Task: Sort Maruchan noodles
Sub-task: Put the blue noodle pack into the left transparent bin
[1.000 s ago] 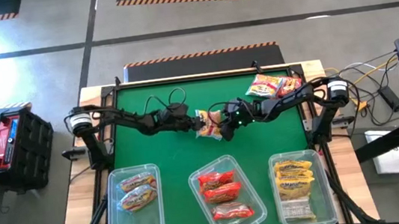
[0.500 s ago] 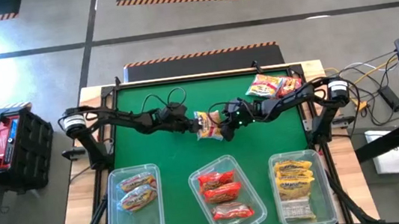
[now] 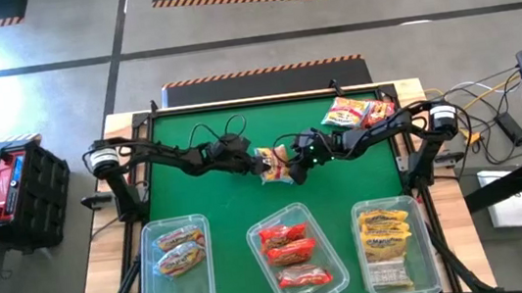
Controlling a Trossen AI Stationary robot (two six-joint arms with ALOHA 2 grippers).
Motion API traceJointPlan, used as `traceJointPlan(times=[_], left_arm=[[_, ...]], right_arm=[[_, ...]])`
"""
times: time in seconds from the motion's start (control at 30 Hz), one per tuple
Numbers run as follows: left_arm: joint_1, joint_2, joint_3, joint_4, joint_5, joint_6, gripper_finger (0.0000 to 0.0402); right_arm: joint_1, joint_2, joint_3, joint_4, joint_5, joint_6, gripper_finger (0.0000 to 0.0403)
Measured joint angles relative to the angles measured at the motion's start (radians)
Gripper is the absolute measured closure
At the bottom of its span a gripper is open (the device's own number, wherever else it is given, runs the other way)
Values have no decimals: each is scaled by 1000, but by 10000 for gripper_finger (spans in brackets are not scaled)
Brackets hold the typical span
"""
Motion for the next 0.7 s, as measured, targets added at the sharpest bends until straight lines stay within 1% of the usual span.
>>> traceJointPlan(times=[0.43, 0.7], left_arm=[[2, 6, 0, 10, -6, -12, 201], [2, 39, 0, 66, 10, -58, 201]], right_arm=[[0, 0, 0, 8, 0, 11, 335], [0, 0, 0, 70, -10, 22, 335]])
